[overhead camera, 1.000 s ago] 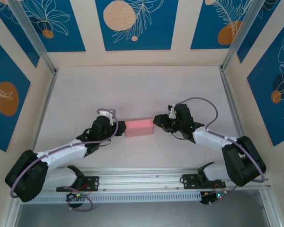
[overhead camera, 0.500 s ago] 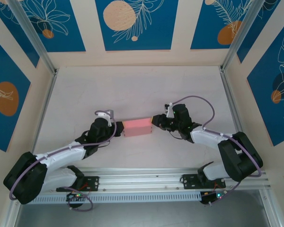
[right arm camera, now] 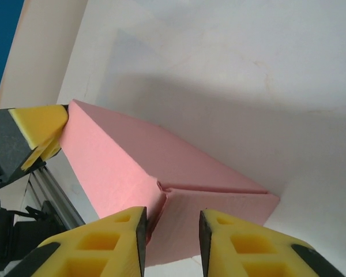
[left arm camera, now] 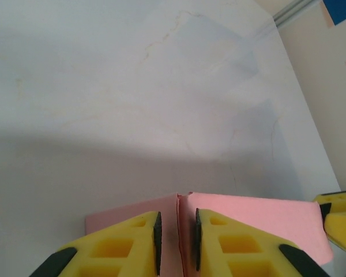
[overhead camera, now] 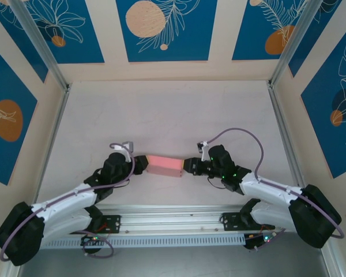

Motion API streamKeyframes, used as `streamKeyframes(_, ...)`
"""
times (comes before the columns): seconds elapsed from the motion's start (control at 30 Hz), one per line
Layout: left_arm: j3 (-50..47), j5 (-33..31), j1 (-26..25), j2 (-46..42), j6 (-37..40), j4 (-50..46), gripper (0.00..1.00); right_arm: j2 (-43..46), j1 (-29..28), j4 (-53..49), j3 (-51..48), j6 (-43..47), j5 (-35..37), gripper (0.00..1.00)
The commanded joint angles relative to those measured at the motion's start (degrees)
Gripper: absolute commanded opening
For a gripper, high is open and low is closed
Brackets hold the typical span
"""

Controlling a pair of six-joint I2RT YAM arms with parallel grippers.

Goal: Fold the paper box

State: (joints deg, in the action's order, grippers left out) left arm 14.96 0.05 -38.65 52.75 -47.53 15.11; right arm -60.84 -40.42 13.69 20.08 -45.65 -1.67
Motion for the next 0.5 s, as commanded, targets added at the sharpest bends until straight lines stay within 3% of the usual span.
streamKeyframes(0.0,-4.4,-0.1,-0.4,-2.3,-1.6,-17.5,0.22,0.8,-2.0,-11.2,-2.8,1.0,5.1,0.35)
streamKeyframes(0.13,-5.3,0.0,-0.9,-3.7,-2.5,-17.6,0.21,0.0,-4.2,-11.3,-2.1,-0.4,6.0,0.4)
streamKeyframes(0.27,-4.0,0.4,-1.0,-1.2,-1.8,-15.7,0.21,1.9,-5.4,-16.0,1.8,-0.7,6.9,0.58)
streamKeyframes(0.47,-2.2,0.2,-1.1,0.9,-0.7,-15.1,0.2,8.2,-5.6,-32.2,13.1,15.3,10.3,0.68)
